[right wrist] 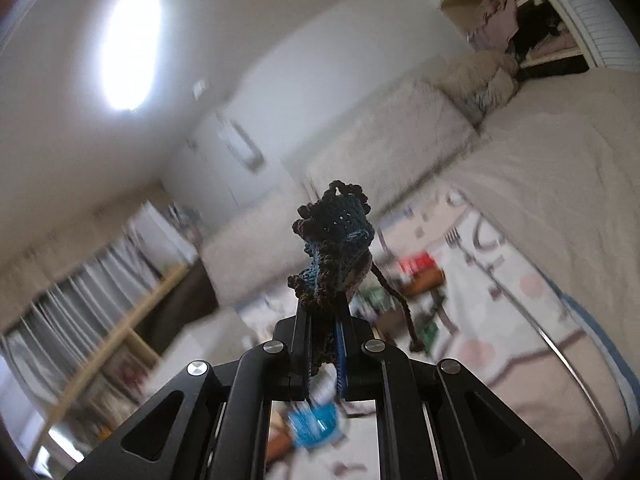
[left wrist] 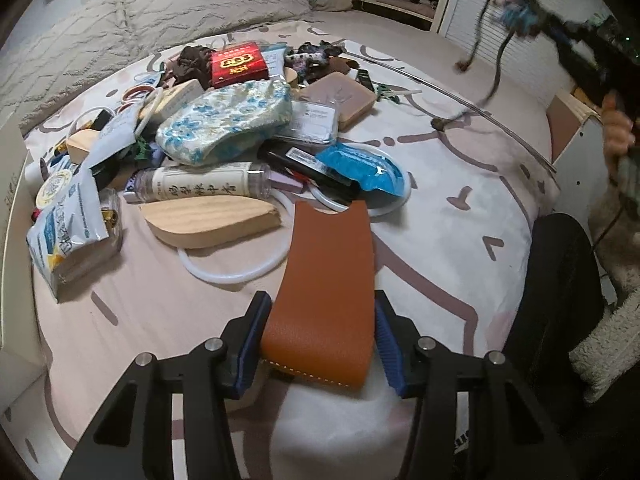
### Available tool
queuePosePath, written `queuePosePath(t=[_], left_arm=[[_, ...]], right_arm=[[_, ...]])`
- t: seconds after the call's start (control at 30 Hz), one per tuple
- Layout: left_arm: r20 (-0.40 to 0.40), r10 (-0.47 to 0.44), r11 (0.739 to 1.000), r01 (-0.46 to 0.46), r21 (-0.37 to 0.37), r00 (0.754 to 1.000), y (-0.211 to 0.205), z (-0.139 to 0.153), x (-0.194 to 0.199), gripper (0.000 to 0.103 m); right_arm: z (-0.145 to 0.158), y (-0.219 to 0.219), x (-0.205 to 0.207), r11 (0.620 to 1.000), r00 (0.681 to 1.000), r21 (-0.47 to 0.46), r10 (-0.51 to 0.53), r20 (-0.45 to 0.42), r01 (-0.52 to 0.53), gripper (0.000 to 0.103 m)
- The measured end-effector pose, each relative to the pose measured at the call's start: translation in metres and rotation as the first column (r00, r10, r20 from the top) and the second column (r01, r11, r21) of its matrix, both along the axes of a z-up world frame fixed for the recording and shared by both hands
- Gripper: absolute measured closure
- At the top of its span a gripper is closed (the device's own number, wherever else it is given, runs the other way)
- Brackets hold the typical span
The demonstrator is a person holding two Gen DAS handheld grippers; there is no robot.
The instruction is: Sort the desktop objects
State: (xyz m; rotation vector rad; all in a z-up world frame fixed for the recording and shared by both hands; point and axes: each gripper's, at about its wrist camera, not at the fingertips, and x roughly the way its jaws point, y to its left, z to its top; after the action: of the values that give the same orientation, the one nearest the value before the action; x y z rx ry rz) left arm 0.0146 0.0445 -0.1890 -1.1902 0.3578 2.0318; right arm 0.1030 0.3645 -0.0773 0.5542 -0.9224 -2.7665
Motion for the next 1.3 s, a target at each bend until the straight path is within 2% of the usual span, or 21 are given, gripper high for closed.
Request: queuePosePath(t=[0.1, 0.27, 0.4, 0.47, 0.53, 0.57, 0.6, 0.77, 0.87, 0.93, 1.03, 1.13, 1.23, 1.3], left_arm=[[0.02, -0.009, 1.0, 0.008, 0.029, 1.0, 0.003, 0.002, 0.004, 0.053], [0.061, -0.073, 0.994, 0.068, 0.091, 0.995, 0.011, 0.003, 0.015, 0.053], [0.062, -0.093, 0.995, 0.091, 0.048, 0.994, 0.02, -0.003, 0.02, 0.053], [0.074, -0.093, 0.995, 0.089, 0.054, 0.993, 0.02, -0.005, 0.018, 0.052], [0.104, -0.092, 0.993, 0.084, 0.084, 0.99, 0.017, -0.006, 0.015, 0.046], [0.125, -0.095, 0.991, 0.081, 0.106, 0.988, 0.016, -0.007, 0.013, 0.04], [0.143, -0.099, 0.989, 0.081, 0.126, 0.985, 0.015, -0.007, 0.013, 0.034], [0.165, -0.111, 0.988, 0.09, 0.129, 0.98, 0.021, -0.009, 0.015, 0.02], [0.187, -0.109, 0.986, 0.083, 0.144, 0.976, 0.022, -0.009, 0.015, 0.013], [0.195, -0.112, 0.986, 0.085, 0.146, 0.974, 0.022, -0.01, 0.014, 0.012], [0.206, -0.125, 0.983, 0.093, 0.159, 0.971, 0.023, -0.01, 0.015, 0.003], [0.177, -0.134, 0.985, 0.111, 0.132, 0.975, 0.028, -0.009, 0.02, 0.002], [0.144, -0.125, 0.987, 0.107, 0.123, 0.982, 0.027, -0.007, 0.024, 0.002], [0.124, -0.106, 0.989, 0.091, 0.119, 0.987, 0.026, -0.006, 0.025, 0.007]], right_arm=[[-0.02, -0.016, -0.013, 0.997, 0.992, 0.055, 0.053, 0.111, -0.059, 0.093], [-0.05, -0.034, -0.03, 0.986, 0.966, 0.1, 0.107, 0.237, -0.134, 0.093], [-0.074, -0.044, -0.04, 0.978, 0.936, 0.115, 0.129, 0.327, -0.175, 0.093], [-0.085, -0.049, -0.042, 0.974, 0.922, 0.13, 0.128, 0.366, -0.186, 0.093], [-0.095, -0.051, -0.043, 0.971, 0.91, 0.147, 0.118, 0.398, -0.19, 0.093], [-0.1, -0.051, -0.043, 0.97, 0.904, 0.158, 0.106, 0.413, -0.186, 0.093], [-0.104, -0.05, -0.044, 0.969, 0.901, 0.169, 0.092, 0.424, -0.179, 0.093], [-0.116, -0.049, -0.044, 0.966, 0.887, 0.205, 0.049, 0.458, -0.16, 0.093], [-0.12, -0.048, -0.044, 0.969, 0.884, 0.194, 0.044, 0.465, -0.15, 0.093], [-0.123, -0.046, -0.046, 0.974, 0.882, 0.177, 0.044, 0.47, -0.143, 0.093], [-0.128, -0.043, -0.047, 0.982, 0.876, 0.137, 0.051, 0.48, -0.132, 0.091], [-0.129, -0.041, -0.045, 0.987, 0.88, 0.109, 0.056, 0.471, -0.121, 0.09], [-0.13, -0.039, -0.043, 0.991, 0.888, 0.082, 0.061, 0.456, -0.11, 0.083], [-0.129, -0.04, -0.042, 0.991, 0.894, 0.076, 0.062, 0.445, -0.107, 0.078]])
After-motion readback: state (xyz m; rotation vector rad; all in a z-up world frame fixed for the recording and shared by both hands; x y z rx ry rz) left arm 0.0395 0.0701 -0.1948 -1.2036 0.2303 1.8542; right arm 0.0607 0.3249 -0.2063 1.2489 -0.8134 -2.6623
